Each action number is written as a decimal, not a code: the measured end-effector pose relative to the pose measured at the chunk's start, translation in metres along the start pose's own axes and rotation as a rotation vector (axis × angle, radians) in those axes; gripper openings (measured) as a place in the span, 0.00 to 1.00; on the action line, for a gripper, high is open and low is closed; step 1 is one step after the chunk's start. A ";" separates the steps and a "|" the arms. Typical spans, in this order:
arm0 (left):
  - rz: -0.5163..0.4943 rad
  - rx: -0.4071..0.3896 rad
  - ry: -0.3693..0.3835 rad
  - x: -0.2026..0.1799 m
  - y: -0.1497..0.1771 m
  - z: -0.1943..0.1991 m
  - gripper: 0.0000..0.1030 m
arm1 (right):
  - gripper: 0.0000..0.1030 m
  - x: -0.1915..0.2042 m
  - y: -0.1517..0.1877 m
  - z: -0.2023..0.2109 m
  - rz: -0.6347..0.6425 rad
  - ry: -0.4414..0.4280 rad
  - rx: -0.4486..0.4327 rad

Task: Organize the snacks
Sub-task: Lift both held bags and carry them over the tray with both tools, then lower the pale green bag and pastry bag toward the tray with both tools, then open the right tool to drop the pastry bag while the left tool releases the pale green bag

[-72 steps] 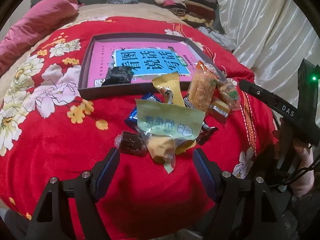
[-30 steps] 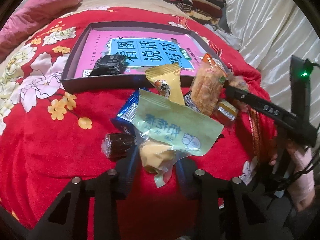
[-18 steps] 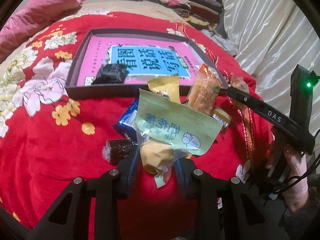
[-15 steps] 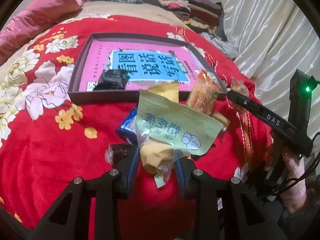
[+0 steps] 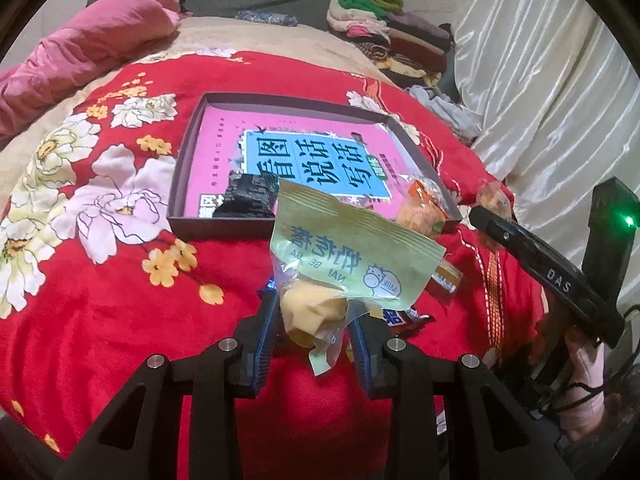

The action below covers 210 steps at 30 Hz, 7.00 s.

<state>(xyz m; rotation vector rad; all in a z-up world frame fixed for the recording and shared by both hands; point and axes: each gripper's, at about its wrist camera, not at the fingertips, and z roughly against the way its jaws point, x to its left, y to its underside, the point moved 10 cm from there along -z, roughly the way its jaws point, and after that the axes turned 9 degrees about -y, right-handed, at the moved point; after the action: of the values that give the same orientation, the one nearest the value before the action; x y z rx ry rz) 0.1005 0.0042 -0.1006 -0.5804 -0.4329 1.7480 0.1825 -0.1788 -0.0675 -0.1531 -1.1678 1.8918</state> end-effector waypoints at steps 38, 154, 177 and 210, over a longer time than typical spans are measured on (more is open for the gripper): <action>0.041 -0.063 -0.044 0.013 -0.041 0.002 0.34 | 0.42 0.027 -0.028 -0.005 0.038 -0.101 -0.079; 0.006 0.079 -0.064 -0.016 -0.080 -0.104 0.34 | 0.43 -0.004 -0.012 -0.113 -0.037 -0.152 0.208; 0.024 0.086 -0.051 -0.014 -0.077 -0.104 0.35 | 0.48 -0.004 -0.015 -0.111 -0.051 -0.158 0.196; 0.065 0.032 -0.038 -0.005 -0.088 -0.079 0.62 | 0.56 0.001 -0.037 -0.092 -0.010 -0.167 0.088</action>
<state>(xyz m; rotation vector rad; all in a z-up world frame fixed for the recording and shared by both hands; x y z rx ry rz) 0.2166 0.0197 -0.1133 -0.5445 -0.4160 1.8269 0.2517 -0.1109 -0.0895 0.0600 -1.1895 1.9732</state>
